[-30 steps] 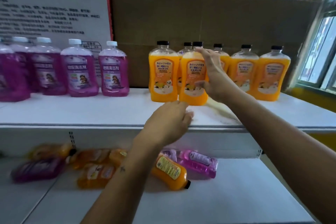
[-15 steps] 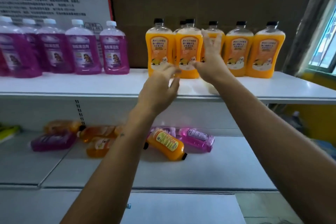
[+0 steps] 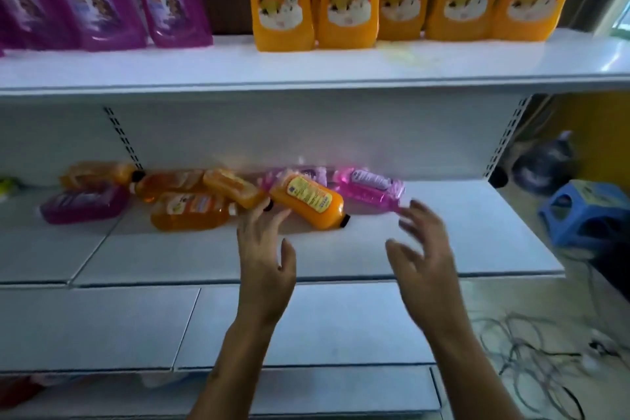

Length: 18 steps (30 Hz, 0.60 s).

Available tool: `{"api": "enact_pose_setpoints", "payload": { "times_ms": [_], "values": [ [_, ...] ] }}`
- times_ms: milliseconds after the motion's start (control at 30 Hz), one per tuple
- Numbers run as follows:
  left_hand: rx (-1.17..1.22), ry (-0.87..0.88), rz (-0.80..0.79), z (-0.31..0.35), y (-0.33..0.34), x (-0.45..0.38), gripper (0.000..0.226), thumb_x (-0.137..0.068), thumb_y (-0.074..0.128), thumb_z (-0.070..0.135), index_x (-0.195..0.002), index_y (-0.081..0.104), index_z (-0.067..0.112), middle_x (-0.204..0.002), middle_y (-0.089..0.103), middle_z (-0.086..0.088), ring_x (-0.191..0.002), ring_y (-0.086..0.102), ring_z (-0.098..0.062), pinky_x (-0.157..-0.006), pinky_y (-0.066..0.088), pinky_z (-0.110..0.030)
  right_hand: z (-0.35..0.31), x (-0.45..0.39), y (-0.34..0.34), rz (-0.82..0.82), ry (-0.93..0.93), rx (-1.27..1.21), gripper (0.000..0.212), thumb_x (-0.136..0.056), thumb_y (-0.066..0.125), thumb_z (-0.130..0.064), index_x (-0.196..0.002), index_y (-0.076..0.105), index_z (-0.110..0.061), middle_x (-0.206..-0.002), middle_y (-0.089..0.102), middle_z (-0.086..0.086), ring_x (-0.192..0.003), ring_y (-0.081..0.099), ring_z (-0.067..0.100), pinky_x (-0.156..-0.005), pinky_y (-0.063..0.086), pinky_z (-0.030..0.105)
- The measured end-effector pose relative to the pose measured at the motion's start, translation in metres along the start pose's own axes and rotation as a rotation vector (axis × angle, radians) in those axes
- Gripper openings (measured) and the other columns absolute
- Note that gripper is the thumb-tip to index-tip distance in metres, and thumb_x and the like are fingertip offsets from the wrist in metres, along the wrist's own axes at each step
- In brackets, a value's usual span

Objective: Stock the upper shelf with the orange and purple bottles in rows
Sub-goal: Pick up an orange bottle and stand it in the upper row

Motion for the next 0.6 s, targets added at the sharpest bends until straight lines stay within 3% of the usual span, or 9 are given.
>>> {"api": "enact_pose_setpoints", "payload": {
  "times_ms": [100, 200, 300, 367, 467, 600],
  "values": [
    [-0.038, -0.061, -0.157, -0.038, 0.020, 0.030, 0.046, -0.088, 0.062, -0.005, -0.132, 0.056, 0.007, -0.147, 0.040, -0.013, -0.140, 0.033, -0.024, -0.112, 0.035, -0.033, 0.067, 0.035, 0.012, -0.033, 0.210, 0.084, 0.055, -0.095, 0.058, 0.001, -0.118, 0.047, -0.048, -0.142, 0.043, -0.004, -0.122, 0.053, 0.004, -0.100, 0.051, 0.031],
    [-0.087, -0.079, -0.234, -0.058, 0.028, 0.042, 0.047, -0.087, 0.064, -0.004, -0.132, 0.056, 0.007, -0.145, 0.041, -0.014, -0.139, 0.035, -0.026, -0.113, 0.027, -0.021, 0.092, 0.047, 0.026, -0.060, 0.270, 0.106, 0.055, -0.095, 0.058, 0.000, -0.119, 0.048, -0.049, -0.143, 0.042, -0.007, -0.119, 0.051, -0.006, -0.102, 0.051, 0.030],
    [-0.096, -0.077, -0.272, -0.065, 0.035, 0.032, 0.046, -0.088, 0.065, -0.001, -0.132, 0.055, 0.009, -0.146, 0.041, -0.014, -0.138, 0.035, -0.027, -0.109, 0.035, -0.035, 0.093, 0.031, 0.049, -0.103, 0.232, 0.107, 0.053, -0.095, 0.061, -0.002, -0.123, 0.048, -0.045, -0.147, 0.039, -0.006, -0.121, 0.051, -0.003, -0.098, 0.049, 0.015],
    [-0.113, -0.060, -0.282, -0.067, 0.044, 0.016, 0.048, -0.089, 0.065, 0.001, -0.135, 0.053, 0.009, -0.147, 0.041, -0.015, -0.137, 0.036, -0.030, -0.109, 0.037, -0.039, 0.095, 0.014, 0.065, -0.121, 0.215, 0.118, 0.049, -0.094, 0.062, -0.003, -0.129, 0.051, -0.035, -0.148, 0.039, -0.003, -0.125, 0.050, 0.003, -0.102, 0.045, 0.015],
    [-0.168, -0.003, -0.328, -0.069, 0.065, -0.015, 0.055, -0.092, 0.063, 0.005, -0.143, 0.044, 0.009, -0.151, 0.040, -0.015, -0.139, 0.036, -0.032, -0.112, 0.037, -0.046, 0.099, -0.016, 0.089, -0.135, 0.178, 0.260, 0.048, -0.093, 0.065, -0.006, -0.137, 0.050, -0.020, -0.150, 0.039, 0.001, -0.136, 0.042, 0.015, -0.110, 0.035, 0.022],
    [-0.339, 0.126, -0.438, -0.079, 0.107, -0.056, 0.067, -0.091, 0.060, 0.001, -0.151, 0.033, 0.010, -0.159, 0.028, -0.016, -0.147, 0.022, -0.038, -0.116, 0.029, -0.056, 0.118, -0.053, 0.131, -0.310, 0.155, 0.414, 0.070, -0.091, 0.066, -0.003, -0.151, 0.033, -0.018, -0.160, 0.021, 0.011, -0.146, 0.026, 0.032, -0.118, 0.034, 0.047]
  ]
}}
Point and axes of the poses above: each hand's wrist, its own x-axis away from the middle knuckle, its own y-axis out of the palm, z = x × y, the point moved 8 cm from there along -x, towards the middle knuckle
